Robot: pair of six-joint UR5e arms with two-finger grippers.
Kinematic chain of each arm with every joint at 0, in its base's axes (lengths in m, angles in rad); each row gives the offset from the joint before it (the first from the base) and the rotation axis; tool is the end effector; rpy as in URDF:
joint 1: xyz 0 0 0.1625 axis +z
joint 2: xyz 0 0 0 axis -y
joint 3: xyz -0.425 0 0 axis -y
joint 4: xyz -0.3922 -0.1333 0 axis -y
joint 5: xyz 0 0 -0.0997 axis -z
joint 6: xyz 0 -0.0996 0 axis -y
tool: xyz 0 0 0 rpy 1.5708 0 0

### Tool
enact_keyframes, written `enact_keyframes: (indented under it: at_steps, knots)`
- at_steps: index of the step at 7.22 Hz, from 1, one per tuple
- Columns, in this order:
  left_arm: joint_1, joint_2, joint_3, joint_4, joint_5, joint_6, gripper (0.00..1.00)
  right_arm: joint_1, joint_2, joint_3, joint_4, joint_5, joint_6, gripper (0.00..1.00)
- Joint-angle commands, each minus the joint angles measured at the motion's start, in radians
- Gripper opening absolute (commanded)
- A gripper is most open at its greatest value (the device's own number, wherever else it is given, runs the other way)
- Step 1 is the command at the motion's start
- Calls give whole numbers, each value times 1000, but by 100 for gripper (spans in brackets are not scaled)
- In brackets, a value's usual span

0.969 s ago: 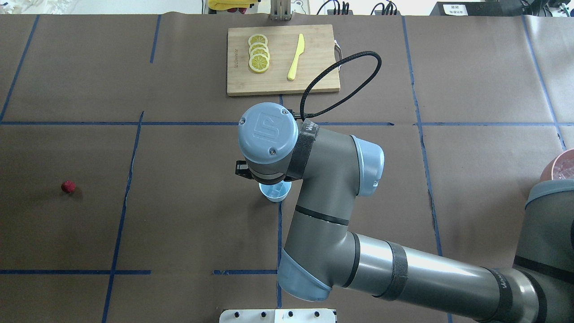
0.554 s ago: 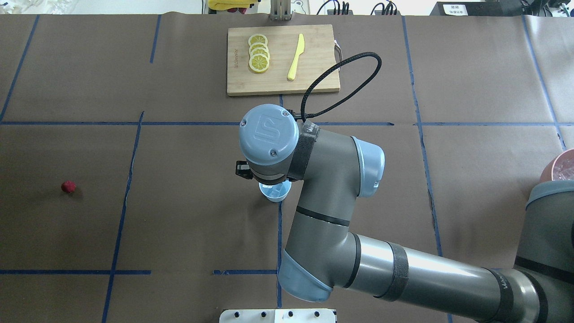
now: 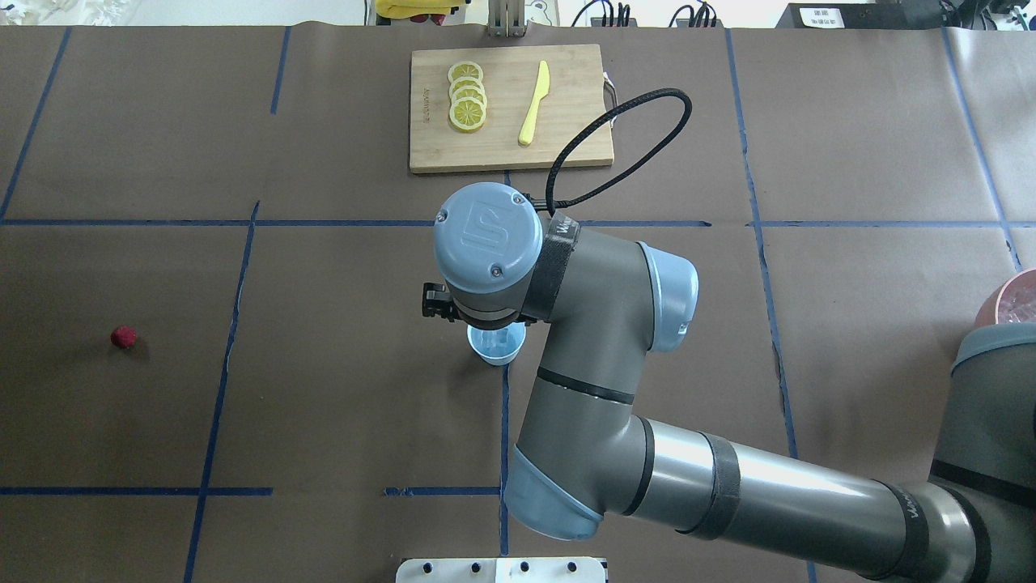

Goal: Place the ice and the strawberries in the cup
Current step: 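Open the right gripper to drop the ice cube into the cup, then move the right gripper back toward the pink bowl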

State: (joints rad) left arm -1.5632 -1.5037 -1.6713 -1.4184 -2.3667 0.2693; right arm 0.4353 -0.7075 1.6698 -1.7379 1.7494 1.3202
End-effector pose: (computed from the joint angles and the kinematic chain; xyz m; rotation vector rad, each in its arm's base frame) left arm -0.0587 -0.4547 0.6545 -0.0080 0.8044 0.2145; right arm -0.5742 -0.3945 0.1144 0.1075 -0.8039 0.1035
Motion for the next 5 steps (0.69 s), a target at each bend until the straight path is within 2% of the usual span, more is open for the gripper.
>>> enact_keyframes:
  at_steps: [1, 3, 5]
  knots:
    - [2, -1, -8, 1, 4, 5, 100, 98, -16, 22, -52, 63, -126, 99]
    - [14, -9, -11, -2, 3, -2, 100, 260, -146, 109, -52, 212, -349, 99]
    - [15, -18, -31, -4, -2, -2, 100, 411, -332, 221, -54, 315, -604, 99]
